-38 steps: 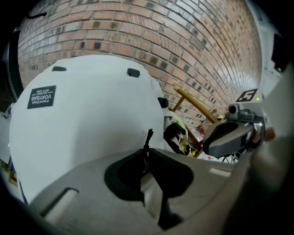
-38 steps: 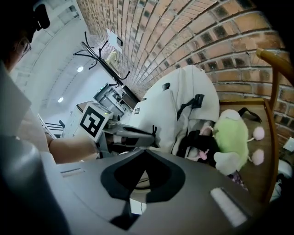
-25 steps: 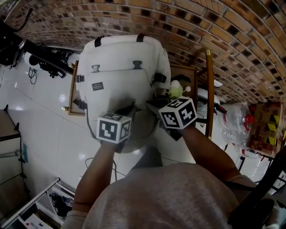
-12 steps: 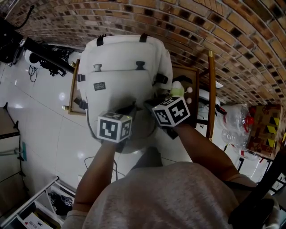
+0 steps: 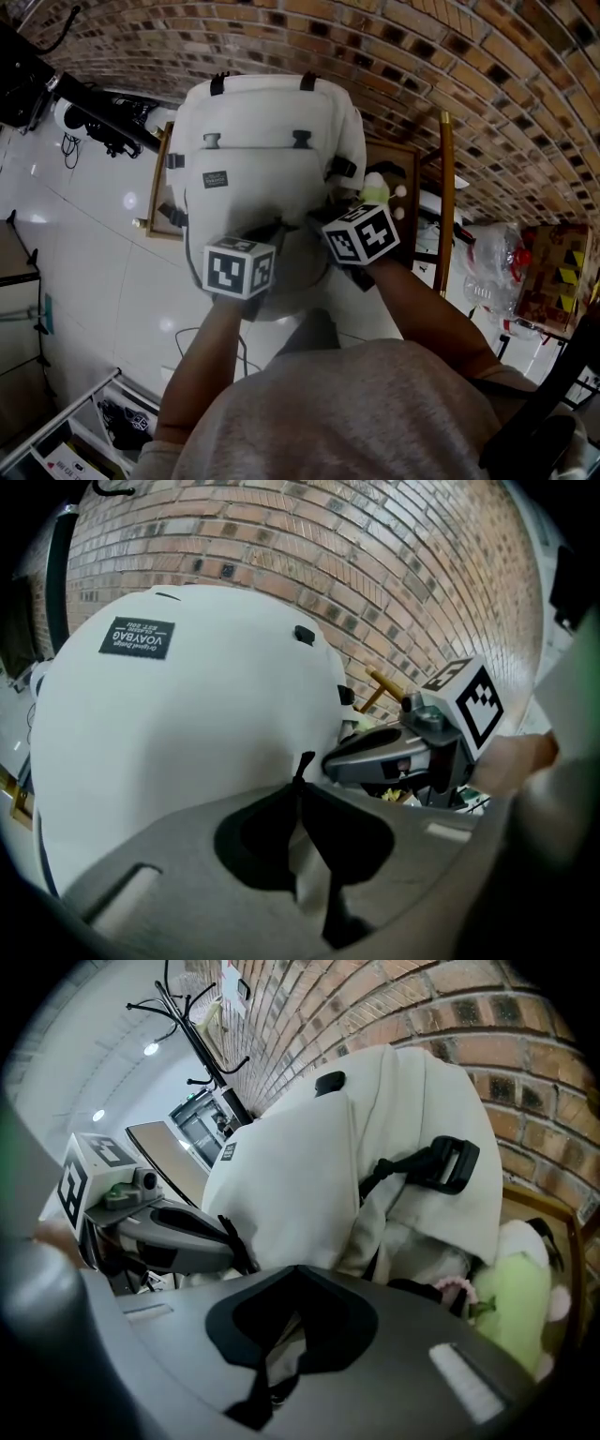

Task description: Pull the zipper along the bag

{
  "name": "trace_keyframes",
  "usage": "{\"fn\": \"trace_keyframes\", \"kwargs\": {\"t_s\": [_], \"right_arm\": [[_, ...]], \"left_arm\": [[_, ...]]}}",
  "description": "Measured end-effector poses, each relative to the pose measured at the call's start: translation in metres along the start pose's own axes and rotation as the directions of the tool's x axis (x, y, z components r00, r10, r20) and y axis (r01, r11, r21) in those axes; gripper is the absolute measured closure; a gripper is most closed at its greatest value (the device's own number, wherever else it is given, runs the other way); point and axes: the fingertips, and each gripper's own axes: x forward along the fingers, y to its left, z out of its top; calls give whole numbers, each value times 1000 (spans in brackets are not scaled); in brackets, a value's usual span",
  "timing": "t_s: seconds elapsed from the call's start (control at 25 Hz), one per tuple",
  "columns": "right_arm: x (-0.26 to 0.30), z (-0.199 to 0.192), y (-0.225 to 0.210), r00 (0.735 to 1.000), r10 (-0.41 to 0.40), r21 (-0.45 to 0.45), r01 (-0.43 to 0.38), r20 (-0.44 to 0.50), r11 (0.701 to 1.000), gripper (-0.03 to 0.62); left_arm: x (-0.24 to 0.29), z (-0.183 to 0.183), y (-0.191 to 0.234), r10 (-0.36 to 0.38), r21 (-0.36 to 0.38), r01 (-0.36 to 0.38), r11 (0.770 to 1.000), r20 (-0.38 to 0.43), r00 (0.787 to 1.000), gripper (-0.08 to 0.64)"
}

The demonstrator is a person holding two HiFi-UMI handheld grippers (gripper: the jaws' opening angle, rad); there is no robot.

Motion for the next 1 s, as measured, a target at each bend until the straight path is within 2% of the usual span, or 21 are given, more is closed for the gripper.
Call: {"fn": "trace_keyframes", "kwargs": {"t_s": [0.52,1.0], "right_arm": [[2,-1,0,1000,-21,-4,21,-16,1000,592],[3,-2,-2,998,-48,-16,47,-28,999,592]], "left_arm": [[-13,-8,7,21,-39,-20,999,36,999,545],[-48,-21,48,115,-94,-109,990,57,992,546]]}}
